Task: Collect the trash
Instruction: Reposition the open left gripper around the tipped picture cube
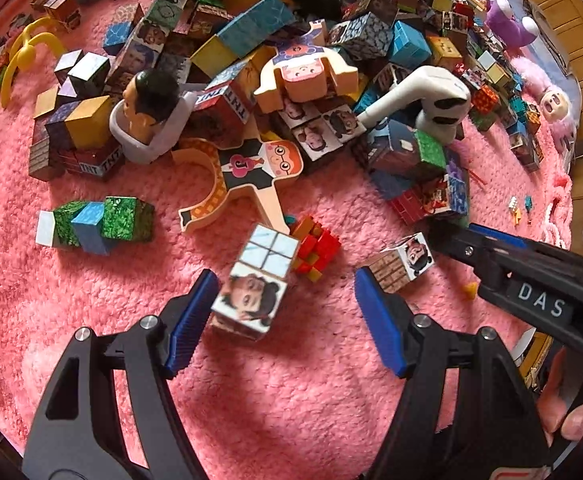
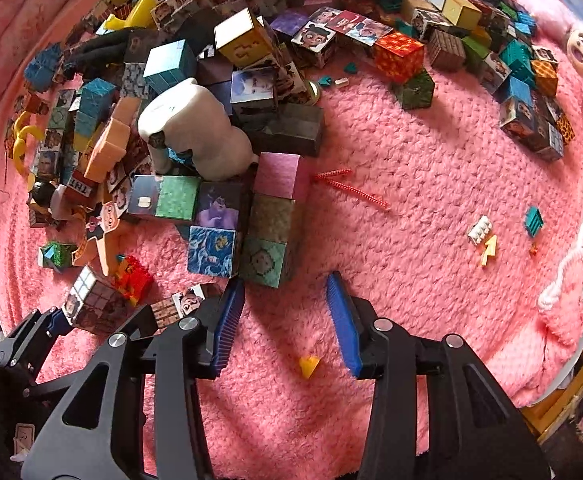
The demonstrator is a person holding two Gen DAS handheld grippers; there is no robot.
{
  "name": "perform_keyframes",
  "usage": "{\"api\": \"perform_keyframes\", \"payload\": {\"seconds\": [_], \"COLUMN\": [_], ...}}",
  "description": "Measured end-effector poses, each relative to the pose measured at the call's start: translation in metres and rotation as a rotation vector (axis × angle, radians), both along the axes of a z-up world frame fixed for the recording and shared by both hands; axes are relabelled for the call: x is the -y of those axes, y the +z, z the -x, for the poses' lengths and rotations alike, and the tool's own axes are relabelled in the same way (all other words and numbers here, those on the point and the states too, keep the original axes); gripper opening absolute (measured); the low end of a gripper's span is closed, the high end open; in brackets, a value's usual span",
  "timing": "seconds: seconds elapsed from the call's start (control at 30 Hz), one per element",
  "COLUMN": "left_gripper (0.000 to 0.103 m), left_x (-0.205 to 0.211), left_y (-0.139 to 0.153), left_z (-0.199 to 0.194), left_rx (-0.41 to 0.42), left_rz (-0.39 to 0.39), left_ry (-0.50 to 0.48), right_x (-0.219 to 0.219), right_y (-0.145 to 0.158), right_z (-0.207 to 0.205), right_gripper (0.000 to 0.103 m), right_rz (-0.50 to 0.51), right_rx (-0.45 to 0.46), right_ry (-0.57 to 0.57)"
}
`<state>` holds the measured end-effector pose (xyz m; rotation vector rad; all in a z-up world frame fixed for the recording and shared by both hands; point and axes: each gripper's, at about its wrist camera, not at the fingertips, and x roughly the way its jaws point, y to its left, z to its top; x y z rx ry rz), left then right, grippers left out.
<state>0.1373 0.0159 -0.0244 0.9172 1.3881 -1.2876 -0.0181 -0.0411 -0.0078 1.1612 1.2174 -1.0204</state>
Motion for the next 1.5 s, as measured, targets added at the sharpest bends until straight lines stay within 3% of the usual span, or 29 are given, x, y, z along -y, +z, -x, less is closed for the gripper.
{"api": "perform_keyframes", "payload": {"seconds": [0.17,0.33,0.43,0.6,0.77,0.93,1.07,1.1,1.13,1.2,1.23,1.27,1.33,1.5], "left_gripper": [0.066,0.039,0.032,0.031,0.023,0.023,0.024,0.026,0.034,0.049,0.053,0.055,0.06,0.062], "left_x": [0.003,0.007,0.004,-0.002,-0.011,-0.016,-0.018,-0.018,-0.018,-0.019,-0.018,-0.018,-0.018,-0.014], "left_y": [0.001,0.005,0.009,0.022,0.036,0.046,0.045,0.044,0.042,0.039,0.038,0.036,0.033,0.023], "left_z": [0.003,0.009,0.014,0.016,0.02,0.022,0.025,0.025,0.025,0.025,0.023,0.02,0.013,0.011], "left_rx": [0.006,-0.024,-0.049,-0.071,-0.066,-0.036,-0.019,-0.025,-0.026,-0.006,-0.008,-0.007,-0.033,-0.036], "left_rz": [0.004,0.01,0.02,0.063,0.097,0.111,0.093,0.089,0.084,0.086,0.086,0.082,0.077,0.056], "left_ry": [0.004,0.005,-0.006,0.011,0.013,0.011,0.015,0.016,0.016,0.022,0.03,0.044,0.067,0.06], "right_x": [0.005,0.003,-0.001,-0.011,-0.021,-0.026,-0.03,-0.03,-0.03,-0.029,-0.029,-0.028,-0.026,-0.019], "right_y": [-0.003,0.002,0.008,0.022,0.038,0.047,0.049,0.049,0.048,0.047,0.046,0.045,0.041,0.031], "right_z": [0.007,0.019,0.021,0.027,0.041,0.055,0.065,0.065,0.062,0.059,0.056,0.054,0.051,0.033], "right_gripper": [0.017,0.0,0.0,0.0,0.0,0.0,0.006,0.006,0.01,0.027,0.041,0.047,0.047,0.047], "right_rz": [-0.003,0.002,0.016,0.055,0.093,0.098,0.08,0.08,0.084,0.086,0.091,0.094,0.09,0.089], "right_rx": [0.005,0.042,0.066,0.099,0.136,0.154,0.183,0.184,0.185,0.181,0.163,0.152,0.138,0.087], "right_ry": [-0.021,-0.023,-0.022,-0.028,-0.046,-0.066,-0.096,-0.104,-0.106,-0.095,-0.09,-0.084,-0.073,-0.001]}}
